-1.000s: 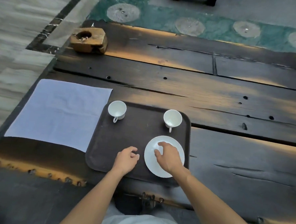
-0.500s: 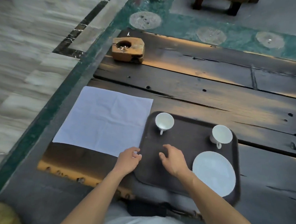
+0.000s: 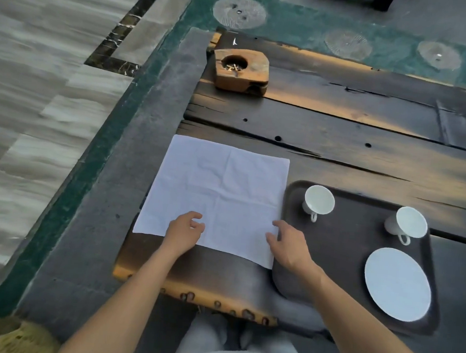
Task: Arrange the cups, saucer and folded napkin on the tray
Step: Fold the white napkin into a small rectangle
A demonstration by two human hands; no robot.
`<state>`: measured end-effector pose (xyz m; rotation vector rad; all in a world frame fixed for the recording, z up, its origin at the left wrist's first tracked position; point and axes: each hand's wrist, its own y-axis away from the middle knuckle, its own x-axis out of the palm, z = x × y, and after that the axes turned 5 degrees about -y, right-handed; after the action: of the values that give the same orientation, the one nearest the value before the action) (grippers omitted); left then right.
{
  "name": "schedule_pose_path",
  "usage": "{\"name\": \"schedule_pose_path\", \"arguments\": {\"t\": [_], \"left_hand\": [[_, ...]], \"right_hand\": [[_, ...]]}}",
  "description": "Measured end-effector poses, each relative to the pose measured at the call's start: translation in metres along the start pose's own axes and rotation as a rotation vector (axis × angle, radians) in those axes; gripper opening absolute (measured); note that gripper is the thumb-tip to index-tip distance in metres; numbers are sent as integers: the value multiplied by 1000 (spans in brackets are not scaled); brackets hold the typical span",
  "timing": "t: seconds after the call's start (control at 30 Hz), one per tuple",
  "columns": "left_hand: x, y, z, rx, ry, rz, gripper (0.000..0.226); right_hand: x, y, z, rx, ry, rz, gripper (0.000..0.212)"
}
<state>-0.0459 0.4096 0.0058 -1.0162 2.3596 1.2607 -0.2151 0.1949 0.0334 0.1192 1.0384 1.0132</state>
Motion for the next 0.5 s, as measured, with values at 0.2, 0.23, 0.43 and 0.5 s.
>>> {"name": "schedule_pose_path", "arguments": {"t": [0.2,0.23,0.43,0.5], "left_hand": [[-28,-28,12,-34,-4,-61,34],[-30,-32,13,-31,-17,-75,34],[-32,-52,10,48,-178,-116,43],[-28,-58,9,82,-274,-88,49]], "right_hand": [[20,-23,18,-23,29,32,54],[24,-28,18,-39,45,41,56],[42,-61,24,-141,174,71,65],[47,-71,24,-154,227,86,68]]}}
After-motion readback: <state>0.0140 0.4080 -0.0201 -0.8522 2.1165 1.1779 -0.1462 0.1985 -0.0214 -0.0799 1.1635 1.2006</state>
